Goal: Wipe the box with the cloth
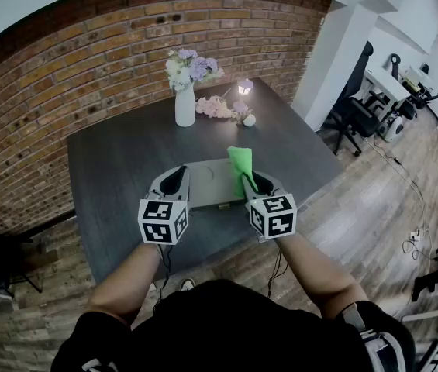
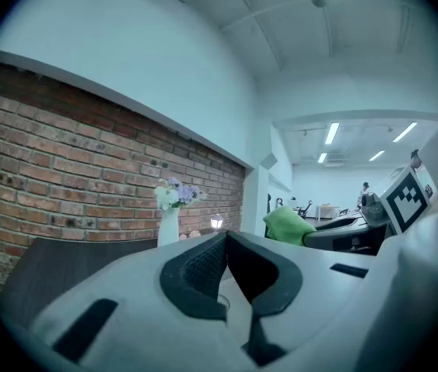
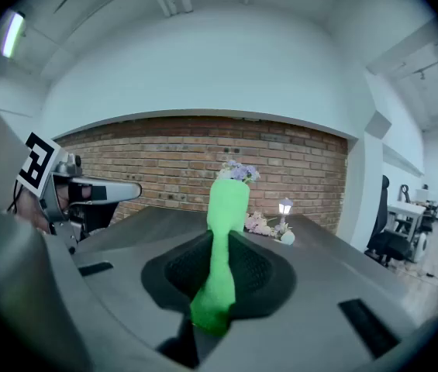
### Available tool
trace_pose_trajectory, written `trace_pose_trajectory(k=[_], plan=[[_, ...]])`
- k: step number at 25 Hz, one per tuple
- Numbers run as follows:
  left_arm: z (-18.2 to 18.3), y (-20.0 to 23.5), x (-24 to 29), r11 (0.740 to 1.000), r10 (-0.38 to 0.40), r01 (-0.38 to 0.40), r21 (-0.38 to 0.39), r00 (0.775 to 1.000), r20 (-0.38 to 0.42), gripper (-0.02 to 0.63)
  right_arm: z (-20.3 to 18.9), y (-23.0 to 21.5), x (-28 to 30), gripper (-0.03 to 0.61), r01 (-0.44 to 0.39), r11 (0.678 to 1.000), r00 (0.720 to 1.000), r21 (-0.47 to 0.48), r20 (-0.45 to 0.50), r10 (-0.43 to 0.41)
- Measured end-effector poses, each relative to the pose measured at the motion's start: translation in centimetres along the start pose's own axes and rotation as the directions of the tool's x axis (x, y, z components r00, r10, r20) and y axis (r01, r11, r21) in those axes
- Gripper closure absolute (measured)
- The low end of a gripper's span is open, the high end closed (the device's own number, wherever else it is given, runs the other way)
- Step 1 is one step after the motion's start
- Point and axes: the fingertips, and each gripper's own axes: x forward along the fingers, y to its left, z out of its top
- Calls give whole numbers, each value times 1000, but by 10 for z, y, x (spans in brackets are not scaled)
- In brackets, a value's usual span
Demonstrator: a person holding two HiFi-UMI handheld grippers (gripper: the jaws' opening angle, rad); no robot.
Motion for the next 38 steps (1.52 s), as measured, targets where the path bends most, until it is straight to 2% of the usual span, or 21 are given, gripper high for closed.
trace_pose_trajectory(k=[8,11,14,17,19,21,26,29,34,38], plan=[[0,9,22,998,-20,20,-51,1000,6,606,21,-16,5,523,54,998,997,34,50,-56],[0,13,21,998,-24,25,-61,1000,7,604,16,-16,6,523,58,997,998,41,33,-59],[-3,27,15,998,17,-17,-68,1000,3,604,2,2,14,523,3,1000,1000,14,-28,-3],[-18,47,5,993,69,-72,-92,997,-36,604,-23,39,27,523,-109,991,987,-79,-129,98],[-28,60,-4,990,84,-89,-107,995,-56,604,-41,70,39,523,-214,971,958,-109,-219,187],[-43,78,-18,986,107,-116,-120,991,-82,604,-59,104,50,523,-324,939,911,-117,-307,276],[-89,127,-72,977,189,-203,-63,965,-184,604,-92,193,77,522,-553,808,781,-203,-465,417],[-110,142,-93,961,207,-239,-137,955,-213,604,-110,215,87,522,-632,739,714,-233,-546,438],[-150,156,-108,946,209,-266,-186,938,-278,604,-140,222,96,522,-671,693,667,-264,-624,408],[-158,145,-102,954,190,-244,-173,940,-282,604,-147,216,110,522,-697,658,640,-284,-661,392]])
